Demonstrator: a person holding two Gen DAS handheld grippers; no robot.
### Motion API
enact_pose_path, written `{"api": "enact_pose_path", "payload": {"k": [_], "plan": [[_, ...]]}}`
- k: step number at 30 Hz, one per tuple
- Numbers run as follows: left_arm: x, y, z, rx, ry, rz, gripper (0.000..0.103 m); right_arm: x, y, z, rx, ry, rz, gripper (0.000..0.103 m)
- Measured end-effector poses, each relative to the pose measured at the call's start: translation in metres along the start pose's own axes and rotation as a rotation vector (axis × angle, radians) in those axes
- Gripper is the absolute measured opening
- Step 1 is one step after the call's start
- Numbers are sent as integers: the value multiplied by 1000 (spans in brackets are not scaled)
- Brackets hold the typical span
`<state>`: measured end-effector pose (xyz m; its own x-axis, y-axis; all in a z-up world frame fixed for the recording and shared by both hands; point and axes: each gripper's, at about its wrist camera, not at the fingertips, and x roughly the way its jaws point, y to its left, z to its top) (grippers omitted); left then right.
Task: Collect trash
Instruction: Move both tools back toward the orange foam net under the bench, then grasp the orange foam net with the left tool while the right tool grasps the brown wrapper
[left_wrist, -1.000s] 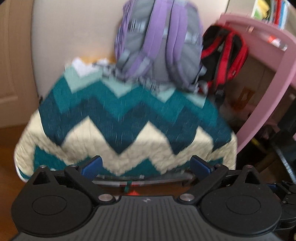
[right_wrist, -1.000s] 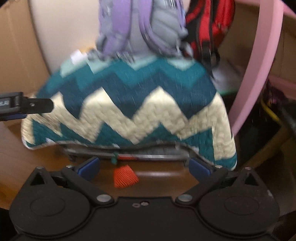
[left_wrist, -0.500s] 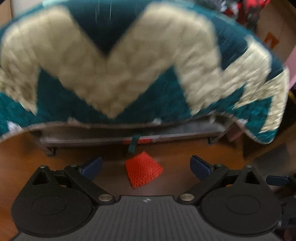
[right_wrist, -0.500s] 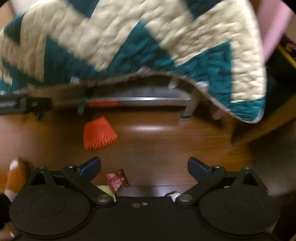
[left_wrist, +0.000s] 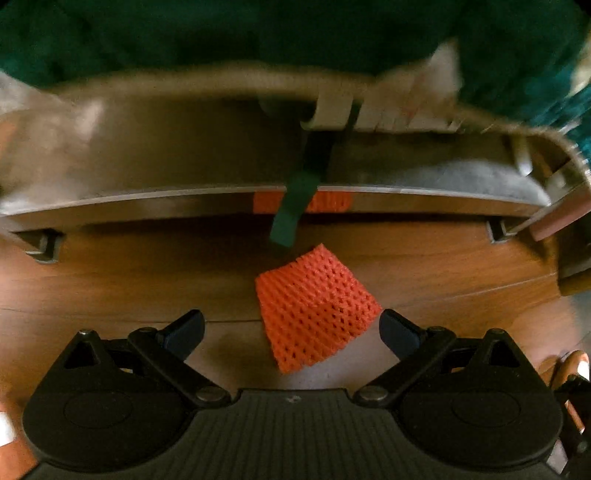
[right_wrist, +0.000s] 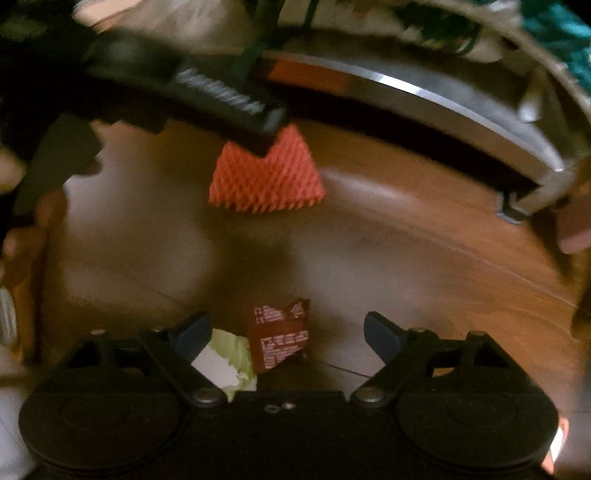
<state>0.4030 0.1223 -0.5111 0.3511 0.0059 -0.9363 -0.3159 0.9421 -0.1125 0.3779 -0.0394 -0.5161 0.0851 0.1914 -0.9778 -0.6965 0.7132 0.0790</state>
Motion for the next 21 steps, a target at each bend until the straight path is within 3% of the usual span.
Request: {"api": "enact_pose_path", "payload": {"k": [5, 10, 12, 15, 19, 21], "plan": [[33, 0, 5, -48, 40, -17, 101, 28, -5, -2, 6, 29, 15, 81], [51, -6, 7, -27, 51, -9, 98, 46, -7, -2, 7, 46, 22, 70], [56, -8, 8, -19, 64, -8, 88, 50, -9, -1, 14, 52, 31, 62], [62, -9, 8, -23, 80, -5, 65, 54, -10, -1, 10, 54, 34, 52], [59, -9, 8, -51, 73, -2, 53, 56, -12, -1, 12, 52, 32, 44], [57, -10, 8, -54, 70, 1, 38, 57, -11, -2, 12, 50, 28, 41]]}}
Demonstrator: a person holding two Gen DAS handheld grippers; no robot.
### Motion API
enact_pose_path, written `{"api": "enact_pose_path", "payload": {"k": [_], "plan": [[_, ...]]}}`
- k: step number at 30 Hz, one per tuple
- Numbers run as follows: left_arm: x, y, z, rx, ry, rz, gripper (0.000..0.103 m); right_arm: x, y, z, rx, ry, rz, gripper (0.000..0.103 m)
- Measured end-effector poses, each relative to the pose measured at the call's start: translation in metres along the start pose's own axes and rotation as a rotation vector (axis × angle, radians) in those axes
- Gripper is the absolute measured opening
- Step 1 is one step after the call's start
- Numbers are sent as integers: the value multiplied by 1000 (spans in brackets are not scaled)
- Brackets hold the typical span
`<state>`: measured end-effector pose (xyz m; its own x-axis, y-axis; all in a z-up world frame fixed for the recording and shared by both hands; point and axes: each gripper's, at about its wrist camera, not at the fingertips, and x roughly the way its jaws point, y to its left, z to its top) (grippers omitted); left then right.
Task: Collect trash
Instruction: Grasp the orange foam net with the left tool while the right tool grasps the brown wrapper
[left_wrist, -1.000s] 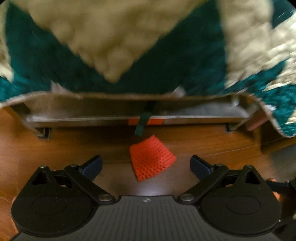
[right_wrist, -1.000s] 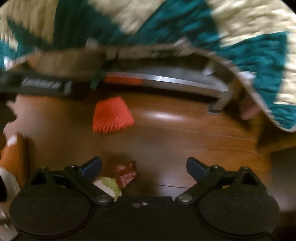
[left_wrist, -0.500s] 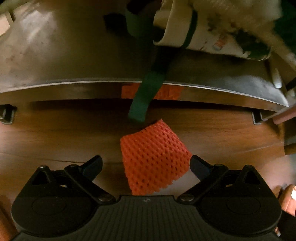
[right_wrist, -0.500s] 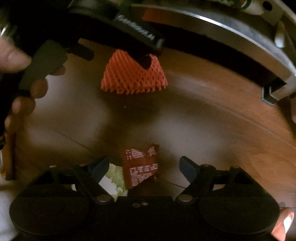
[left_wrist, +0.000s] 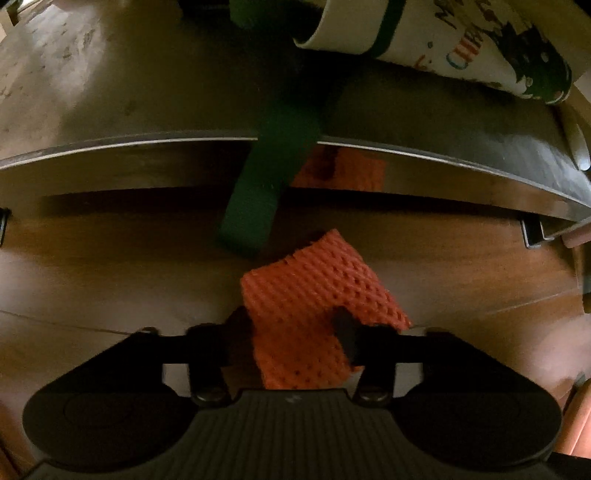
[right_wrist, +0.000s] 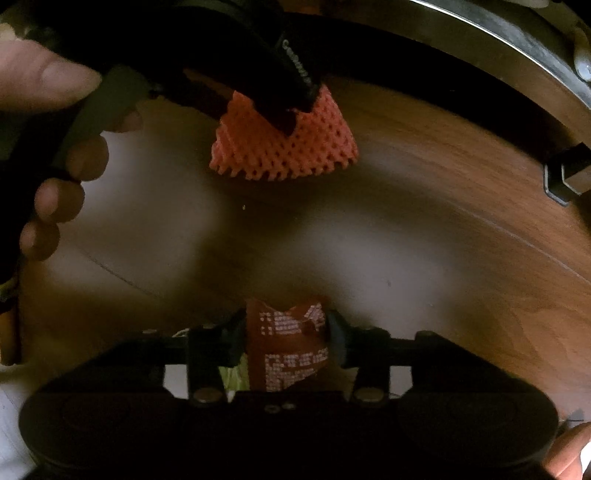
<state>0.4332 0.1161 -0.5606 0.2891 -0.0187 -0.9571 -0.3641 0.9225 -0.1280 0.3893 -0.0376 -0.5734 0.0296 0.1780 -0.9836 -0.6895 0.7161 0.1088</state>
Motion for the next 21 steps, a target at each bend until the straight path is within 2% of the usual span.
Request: {"api": "enact_pose_path", "payload": {"k": [3, 4, 7, 15, 21], "plan": [[-3, 0, 3, -16, -7, 1, 29, -3, -1, -4, -6, -1, -14, 36], [-4, 0, 4, -19, -12, 3, 21, -4, -1, -5, -8, -3, -20, 35], [-10, -1, 2, -24, -17, 6, 15, -11, 1, -5, -3, -10, -29, 34], [-38, 13, -4, -47, -7, 29, 13, -47, -4, -6, 54, -41, -59, 32], [-97, 17, -17, -52, -10, 40, 13, -112, -3, -7, 75, -122, -82, 31]]}}
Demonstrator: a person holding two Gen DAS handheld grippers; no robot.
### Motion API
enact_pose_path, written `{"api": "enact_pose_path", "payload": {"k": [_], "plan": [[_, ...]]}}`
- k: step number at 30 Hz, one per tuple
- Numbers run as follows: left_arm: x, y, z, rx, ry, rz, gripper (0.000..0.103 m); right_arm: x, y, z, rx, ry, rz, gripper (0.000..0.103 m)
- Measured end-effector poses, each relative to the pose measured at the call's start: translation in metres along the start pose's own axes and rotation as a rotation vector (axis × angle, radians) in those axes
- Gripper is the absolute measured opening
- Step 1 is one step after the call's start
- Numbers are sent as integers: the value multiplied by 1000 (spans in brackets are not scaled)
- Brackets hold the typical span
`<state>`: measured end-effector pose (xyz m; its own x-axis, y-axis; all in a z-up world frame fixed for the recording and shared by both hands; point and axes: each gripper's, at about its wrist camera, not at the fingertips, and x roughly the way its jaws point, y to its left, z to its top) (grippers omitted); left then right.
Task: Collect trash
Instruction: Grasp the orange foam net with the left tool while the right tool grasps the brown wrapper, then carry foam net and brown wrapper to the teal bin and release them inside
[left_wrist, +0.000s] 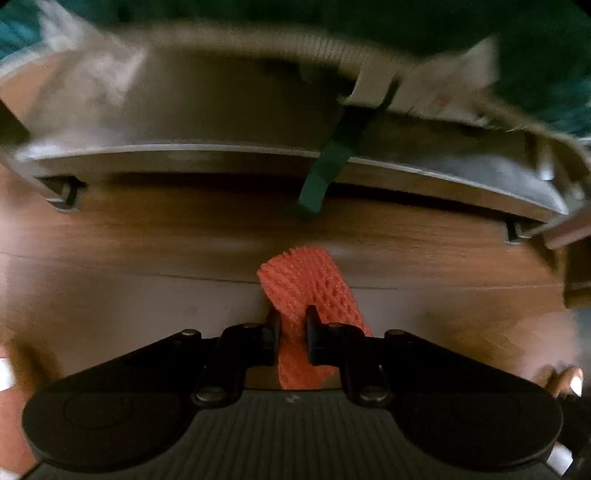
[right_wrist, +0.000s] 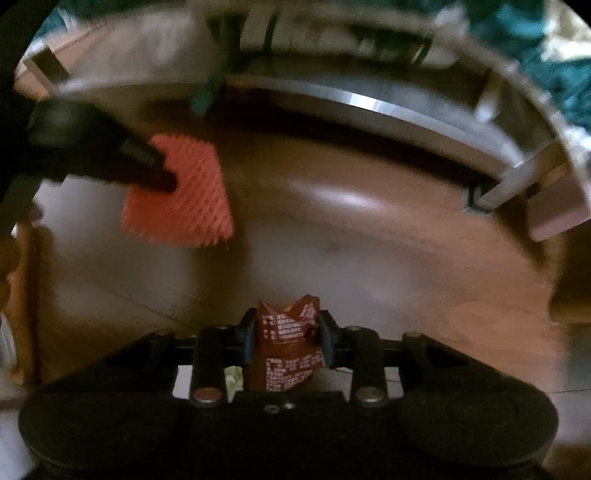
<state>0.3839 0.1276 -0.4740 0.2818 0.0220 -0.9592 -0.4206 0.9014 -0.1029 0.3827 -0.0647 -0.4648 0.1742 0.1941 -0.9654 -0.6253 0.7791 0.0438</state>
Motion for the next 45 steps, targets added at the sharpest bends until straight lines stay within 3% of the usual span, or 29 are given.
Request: {"api": "enact_pose_path", "payload": {"k": [10, 17, 28, 38, 45], "plan": [[-149, -3, -3, 36, -164, -32, 13, -162, 0, 10, 38, -216, -2, 30], [-263, -28, -11, 99, -318, -74, 13, -279, 0, 8, 21, -363, -46, 30], [-402, -82, -43, 233, -497, -187, 13, -438, -5, -43, -8, -544, -124, 30], [-507, -146, -71, 372, -633, -288, 13, -550, -36, -85, 67, -666, -164, 30], [-564, -192, -76, 423, -710, -371, 13, -617, -62, -112, 104, -741, -242, 30]]}}
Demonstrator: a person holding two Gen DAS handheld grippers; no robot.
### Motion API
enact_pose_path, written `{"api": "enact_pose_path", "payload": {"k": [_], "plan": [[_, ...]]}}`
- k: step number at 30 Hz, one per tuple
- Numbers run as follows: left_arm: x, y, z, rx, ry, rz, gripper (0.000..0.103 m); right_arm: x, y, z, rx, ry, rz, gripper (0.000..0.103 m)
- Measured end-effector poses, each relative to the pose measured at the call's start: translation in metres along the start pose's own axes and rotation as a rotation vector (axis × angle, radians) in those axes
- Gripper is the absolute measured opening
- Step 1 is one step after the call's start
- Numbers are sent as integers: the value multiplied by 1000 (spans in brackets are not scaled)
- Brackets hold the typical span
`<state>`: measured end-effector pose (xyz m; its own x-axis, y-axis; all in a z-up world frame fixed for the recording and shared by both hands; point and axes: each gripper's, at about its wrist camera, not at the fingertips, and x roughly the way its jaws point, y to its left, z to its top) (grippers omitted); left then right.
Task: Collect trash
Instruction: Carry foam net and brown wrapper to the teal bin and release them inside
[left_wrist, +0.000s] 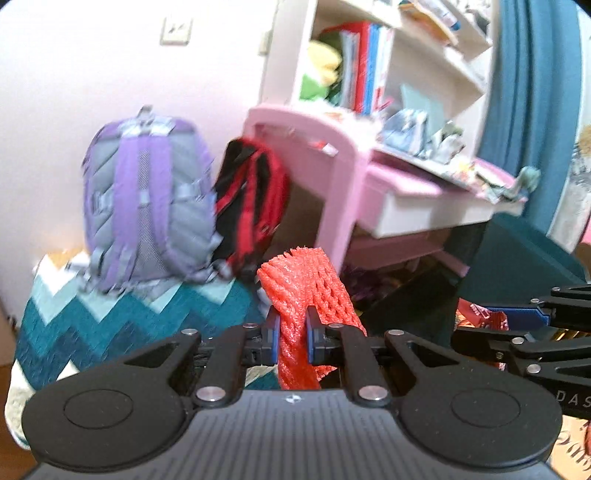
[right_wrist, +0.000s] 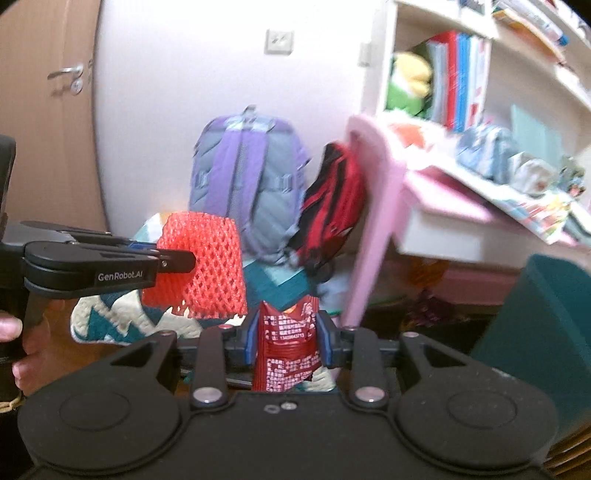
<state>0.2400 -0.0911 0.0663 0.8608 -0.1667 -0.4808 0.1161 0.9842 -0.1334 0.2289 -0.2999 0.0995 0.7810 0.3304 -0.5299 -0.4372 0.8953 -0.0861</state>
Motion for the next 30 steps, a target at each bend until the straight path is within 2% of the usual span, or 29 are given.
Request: {"api": "enact_pose_path", "payload": {"k": [7, 13, 21, 26, 30], "plan": [[-7, -57, 41, 51, -58, -77, 13, -45, -50, 26, 12, -63, -99, 30], [-2, -114, 69, 111, -77, -138, 13, -71, -103, 34, 53, -84, -183, 29], [7, -203, 99, 229, -101, -244, 13, -96, -183, 27, 151, -91, -308, 29], [20, -256, 109, 260, -79, -315, 13, -105, -230, 18, 214, -83, -372, 29], [35, -293, 113, 294, -57, -343, 13, -101, -263, 11, 253, -48, -386, 30]]}}
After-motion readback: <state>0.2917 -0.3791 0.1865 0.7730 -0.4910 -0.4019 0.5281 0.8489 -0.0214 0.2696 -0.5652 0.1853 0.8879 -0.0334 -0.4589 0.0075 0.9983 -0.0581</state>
